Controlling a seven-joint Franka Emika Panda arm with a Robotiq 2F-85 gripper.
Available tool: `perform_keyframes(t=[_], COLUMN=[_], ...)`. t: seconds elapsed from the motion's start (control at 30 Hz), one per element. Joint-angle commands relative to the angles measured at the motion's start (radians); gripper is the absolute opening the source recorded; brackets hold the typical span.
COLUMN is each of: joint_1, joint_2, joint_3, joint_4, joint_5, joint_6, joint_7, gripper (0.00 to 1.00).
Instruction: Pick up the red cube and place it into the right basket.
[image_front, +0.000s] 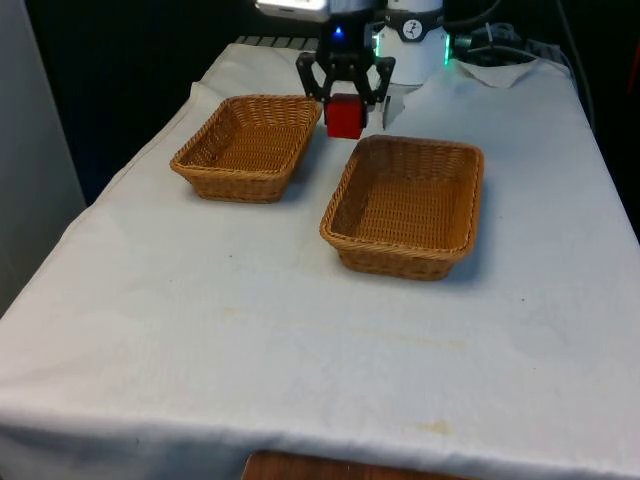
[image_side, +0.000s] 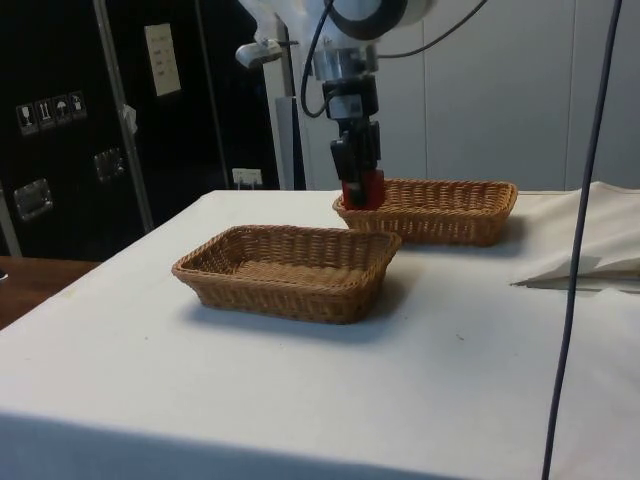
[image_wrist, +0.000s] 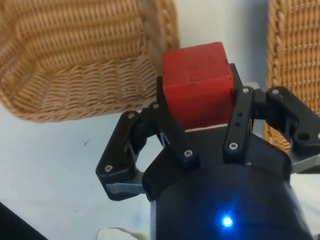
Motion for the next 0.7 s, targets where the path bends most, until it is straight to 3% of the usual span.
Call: perform_keyframes(t=[0.0, 0.1, 0.13, 0.4, 0.47, 0.5, 0.67], joint_1=[-0.007, -0.002, -0.008, -0.015, -0.009, -0.017, -0.020], joint_2=[0.001, 0.003, 0.005, 0.024, 0.032, 0.035, 0.065], joint_3=[-0.005, -0.019, -0.023, -0.079, -0.096, -0.097, -0.131], joint_4=[-0.001, 0.001, 0.002, 0.014, 0.017, 0.020, 0.035], joint_5=[0.015, 0.001, 0.016, 0.027, 0.022, 0.040, 0.068], joint_6=[0.002, 0.000, 0.001, 0.000, 0.000, 0.001, 0.005], joint_7=[-0.024, -0.022, -0.044, -0.113, -0.118, -0.142, -0.197], gripper=[0.02, 0.02, 0.02, 0.02, 0.02, 0.02, 0.02])
